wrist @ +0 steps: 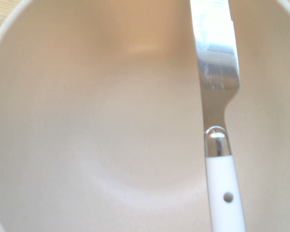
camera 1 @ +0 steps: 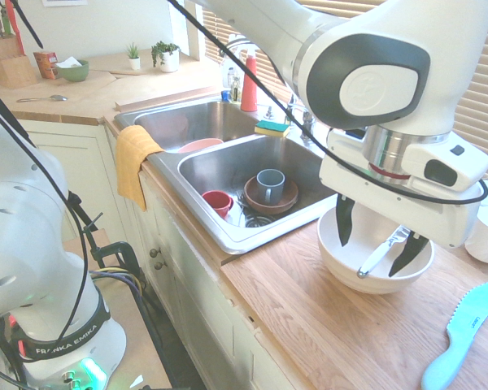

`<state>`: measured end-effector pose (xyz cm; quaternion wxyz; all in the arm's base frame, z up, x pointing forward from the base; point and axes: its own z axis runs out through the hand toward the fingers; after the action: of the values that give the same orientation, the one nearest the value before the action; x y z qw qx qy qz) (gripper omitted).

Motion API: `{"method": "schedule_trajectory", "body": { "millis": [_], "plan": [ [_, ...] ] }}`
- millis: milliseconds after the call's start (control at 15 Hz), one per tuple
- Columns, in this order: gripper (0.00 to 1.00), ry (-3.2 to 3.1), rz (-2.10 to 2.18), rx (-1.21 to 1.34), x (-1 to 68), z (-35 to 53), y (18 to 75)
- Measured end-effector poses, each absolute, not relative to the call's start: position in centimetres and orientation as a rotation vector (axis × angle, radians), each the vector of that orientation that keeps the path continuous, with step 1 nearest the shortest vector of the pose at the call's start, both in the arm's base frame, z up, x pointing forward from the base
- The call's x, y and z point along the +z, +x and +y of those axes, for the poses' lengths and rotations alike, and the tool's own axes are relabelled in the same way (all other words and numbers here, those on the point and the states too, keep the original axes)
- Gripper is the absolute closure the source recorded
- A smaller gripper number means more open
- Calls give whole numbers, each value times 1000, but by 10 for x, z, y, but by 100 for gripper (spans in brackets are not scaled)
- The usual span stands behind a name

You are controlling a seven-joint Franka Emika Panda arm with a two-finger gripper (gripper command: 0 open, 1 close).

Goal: Put the knife into the sink

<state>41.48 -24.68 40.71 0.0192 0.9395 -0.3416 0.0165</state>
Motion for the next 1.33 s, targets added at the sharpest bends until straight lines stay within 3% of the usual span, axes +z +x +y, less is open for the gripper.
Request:
{"method": "schedule_trajectory", "body": {
  "millis": [67,133,1333],
  "plan": [
    [0,2916,-1065,53,404,-247,416],
    [100,2918,-1071,52,402,-248,418],
    [100,2929,-1082,71,399,-241,436]
  ]
}}
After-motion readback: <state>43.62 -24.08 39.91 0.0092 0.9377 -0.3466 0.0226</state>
